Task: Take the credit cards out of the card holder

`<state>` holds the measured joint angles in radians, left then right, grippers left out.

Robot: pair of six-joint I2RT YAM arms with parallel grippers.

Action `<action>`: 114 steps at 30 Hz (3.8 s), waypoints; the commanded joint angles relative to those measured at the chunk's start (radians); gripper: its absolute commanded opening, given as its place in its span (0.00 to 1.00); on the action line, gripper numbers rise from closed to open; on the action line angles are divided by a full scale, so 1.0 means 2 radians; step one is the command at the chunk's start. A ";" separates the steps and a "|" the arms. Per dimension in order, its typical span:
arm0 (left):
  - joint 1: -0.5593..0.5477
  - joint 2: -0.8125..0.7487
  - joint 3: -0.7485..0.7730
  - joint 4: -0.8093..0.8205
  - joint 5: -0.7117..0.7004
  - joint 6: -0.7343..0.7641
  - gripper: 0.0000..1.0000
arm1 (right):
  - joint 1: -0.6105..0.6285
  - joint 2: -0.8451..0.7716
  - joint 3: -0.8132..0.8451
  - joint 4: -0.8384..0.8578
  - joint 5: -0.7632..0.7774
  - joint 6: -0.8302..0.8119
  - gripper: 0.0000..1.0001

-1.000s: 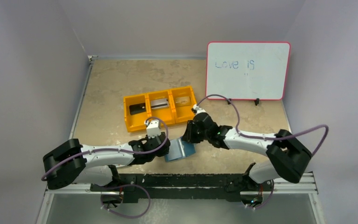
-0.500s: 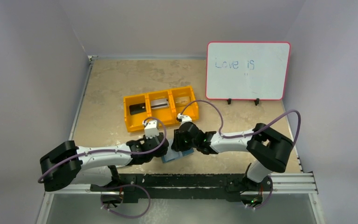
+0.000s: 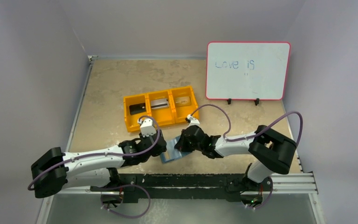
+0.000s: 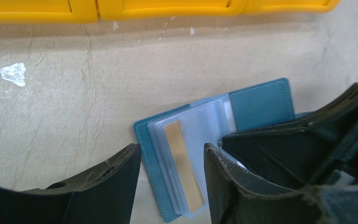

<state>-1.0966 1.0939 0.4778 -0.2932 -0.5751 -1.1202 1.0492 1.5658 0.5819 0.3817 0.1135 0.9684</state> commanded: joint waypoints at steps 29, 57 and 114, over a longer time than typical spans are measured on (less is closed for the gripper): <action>-0.003 -0.027 -0.053 0.202 0.076 -0.105 0.49 | -0.038 0.008 -0.092 0.126 -0.067 0.093 0.00; -0.004 0.003 -0.087 0.214 0.097 -0.141 0.55 | -0.042 0.022 -0.109 0.157 -0.077 0.104 0.01; -0.003 0.049 0.058 0.050 -0.011 -0.049 0.58 | -0.042 -0.254 -0.129 0.058 -0.059 0.019 0.23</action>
<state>-1.1007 1.2385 0.5770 -0.0456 -0.4953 -1.2346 0.9676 0.9894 0.2237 0.3870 0.0517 1.0836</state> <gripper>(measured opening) 0.582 0.225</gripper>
